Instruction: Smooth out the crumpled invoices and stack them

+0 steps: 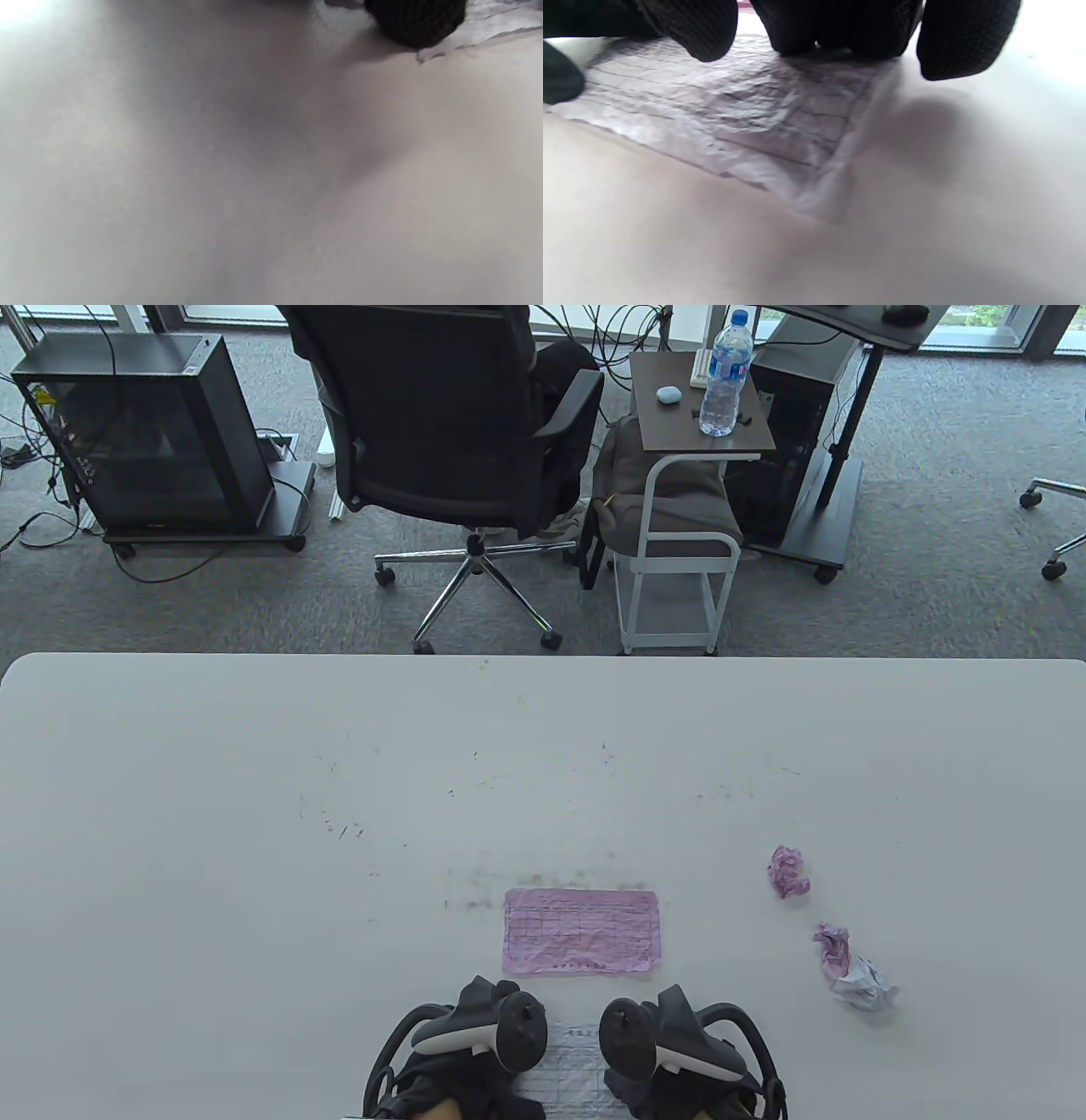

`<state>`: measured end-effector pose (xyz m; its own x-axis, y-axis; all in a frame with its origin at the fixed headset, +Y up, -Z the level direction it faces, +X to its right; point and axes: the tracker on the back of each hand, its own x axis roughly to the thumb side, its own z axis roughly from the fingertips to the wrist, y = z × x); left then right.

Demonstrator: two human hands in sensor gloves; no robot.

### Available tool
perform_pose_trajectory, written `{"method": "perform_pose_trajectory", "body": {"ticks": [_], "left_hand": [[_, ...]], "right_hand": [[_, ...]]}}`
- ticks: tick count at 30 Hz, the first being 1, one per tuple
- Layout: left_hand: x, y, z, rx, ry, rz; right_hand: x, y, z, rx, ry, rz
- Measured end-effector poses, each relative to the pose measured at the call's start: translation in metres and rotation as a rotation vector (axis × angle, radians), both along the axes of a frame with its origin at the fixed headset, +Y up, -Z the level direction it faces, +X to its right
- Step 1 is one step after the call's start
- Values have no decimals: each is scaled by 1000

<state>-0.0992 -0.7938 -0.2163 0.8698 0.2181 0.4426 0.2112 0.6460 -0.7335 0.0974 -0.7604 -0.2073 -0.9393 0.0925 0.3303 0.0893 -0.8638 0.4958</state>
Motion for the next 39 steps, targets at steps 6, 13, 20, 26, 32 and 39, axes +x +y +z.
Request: {"method": "perform_pose_trajectory", "body": {"ticks": [6,13,20,26,32,39], "left_hand": [[0,0,1,-7,-1,-6],[0,0,1,-6,-3,-4],[-1,-1,1,-6,-1,-1],[-1,-1,1,-2,1,-4],[-1,0,1,-4,2,-2],[-1,0,1,-5,4,2]], "right_hand": [[24,2,-8,-53,-78,-42],[13,11,1,23,157,-296],[-42,0,29,-70,536,-131],[-36,-4,26,-198,440,-140],[-14,-3,12,-273,286,-134],[18,-6,-1,-325,110,-126]]}}
